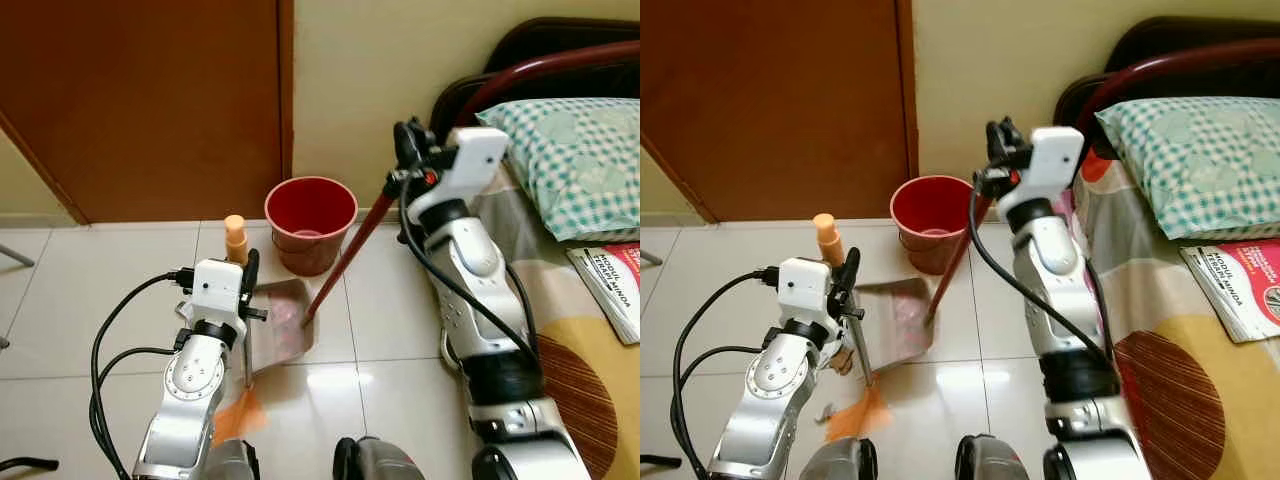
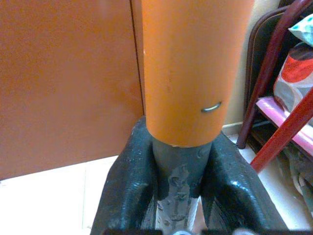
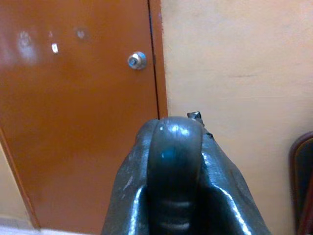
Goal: Sweep floor
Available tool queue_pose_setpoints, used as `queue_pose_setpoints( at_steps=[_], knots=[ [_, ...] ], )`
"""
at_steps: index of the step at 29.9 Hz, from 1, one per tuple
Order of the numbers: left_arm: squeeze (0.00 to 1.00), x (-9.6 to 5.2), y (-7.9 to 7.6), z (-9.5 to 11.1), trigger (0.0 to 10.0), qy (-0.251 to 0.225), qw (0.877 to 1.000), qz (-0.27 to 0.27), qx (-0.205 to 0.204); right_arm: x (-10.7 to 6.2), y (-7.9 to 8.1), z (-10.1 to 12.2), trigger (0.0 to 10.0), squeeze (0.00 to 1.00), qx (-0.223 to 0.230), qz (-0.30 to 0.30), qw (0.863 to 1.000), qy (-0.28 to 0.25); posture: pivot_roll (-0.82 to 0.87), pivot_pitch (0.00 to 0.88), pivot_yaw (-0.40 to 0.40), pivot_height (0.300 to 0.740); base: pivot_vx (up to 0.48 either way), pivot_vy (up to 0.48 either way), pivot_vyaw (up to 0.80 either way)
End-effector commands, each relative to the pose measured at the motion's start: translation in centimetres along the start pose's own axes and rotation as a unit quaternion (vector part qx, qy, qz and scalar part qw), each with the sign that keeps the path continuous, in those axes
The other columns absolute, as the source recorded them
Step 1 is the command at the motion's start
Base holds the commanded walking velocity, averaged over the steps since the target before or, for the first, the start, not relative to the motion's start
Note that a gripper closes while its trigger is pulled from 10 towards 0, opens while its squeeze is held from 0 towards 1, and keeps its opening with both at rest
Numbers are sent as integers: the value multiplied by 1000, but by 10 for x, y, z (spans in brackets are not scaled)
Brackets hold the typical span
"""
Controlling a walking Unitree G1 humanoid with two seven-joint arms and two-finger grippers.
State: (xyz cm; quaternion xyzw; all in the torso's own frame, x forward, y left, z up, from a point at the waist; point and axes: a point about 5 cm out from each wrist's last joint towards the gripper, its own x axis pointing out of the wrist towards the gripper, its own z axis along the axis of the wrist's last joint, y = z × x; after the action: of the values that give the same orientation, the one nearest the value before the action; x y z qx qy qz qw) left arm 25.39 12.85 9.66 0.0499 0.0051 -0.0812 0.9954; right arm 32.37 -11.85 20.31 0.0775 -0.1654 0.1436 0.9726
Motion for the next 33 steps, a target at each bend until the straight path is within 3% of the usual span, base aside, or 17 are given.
queue_pose_setpoints(
  at_steps=[1, 4, 9, 11, 14, 18, 24, 25, 27, 33],
  knots=[
    [0, -4, 1, -2, 10000, 3, 1000, -3, 3, -8, -3, 5, 10000, 0, -17, -14, 1000, -8, -1, 101, -58, 740, 0, 0, 0],
    [0, -4, 3, -1, 10000, 4, 1000, 0, 5, -29, -16, -19, 10000, 0, -14, -60, 997, 49, -1, 99, -61, 740, 0, 0, 0],
    [0, -3, 6, -3, 10000, 8, 1000, -2, 7, -58, -29, -54, 10000, 0, -21, -86, 988, 125, -7, 102, -52, 740, 0, 0, 0],
    [0, -3, 6, -3, 10000, 8, 1000, -2, 7, -60, -29, -56, 10000, 0, -23, -86, 988, 129, -7, 102, -52, 740, 0, 0, 0],
    [0, -4, 5, -2, 10000, 7, 1000, -6, 8, -73, -36, -73, 10000, 0, -33, -110, 976, 186, -2, 106, -49, 740, 0, 0, 0],
    [0, -6, 5, -3, 10000, 10, 1000, -7, 8, -85, -40, -80, 10000, 0, -48, -126, 966, 219, -1, 112, -48, 740, 0, 0, 0],
    [0, -7, 4, -3, 10000, 13, 1000, -9, 8, -86, -48, -69, 10000, 0, -67, -156, 969, 181, -5, 120, -43, 740, 0, 0, 0],
    [0, -6, 4, -3, 10000, 13, 1000, -12, 8, -77, -53, -58, 10000, 0, -68, -174, 972, 144, -6, 123, -41, 740, 0, 0, 0],
    [0, -6, 3, -3, 10000, 14, 1000, -13, 7, -69, -57, -49, 10000, 0, -67, -188, 972, 121, -8, 125, -38, 740, 0, 0, 0],
    [0, -6, 3, -3, 10000, 16, 1000, -14, 10, -53, -71, -39, 10000, 0, -76, -225, 966, 101, -5, 129, -41, 740, 0, 0, 0]
  ],
)
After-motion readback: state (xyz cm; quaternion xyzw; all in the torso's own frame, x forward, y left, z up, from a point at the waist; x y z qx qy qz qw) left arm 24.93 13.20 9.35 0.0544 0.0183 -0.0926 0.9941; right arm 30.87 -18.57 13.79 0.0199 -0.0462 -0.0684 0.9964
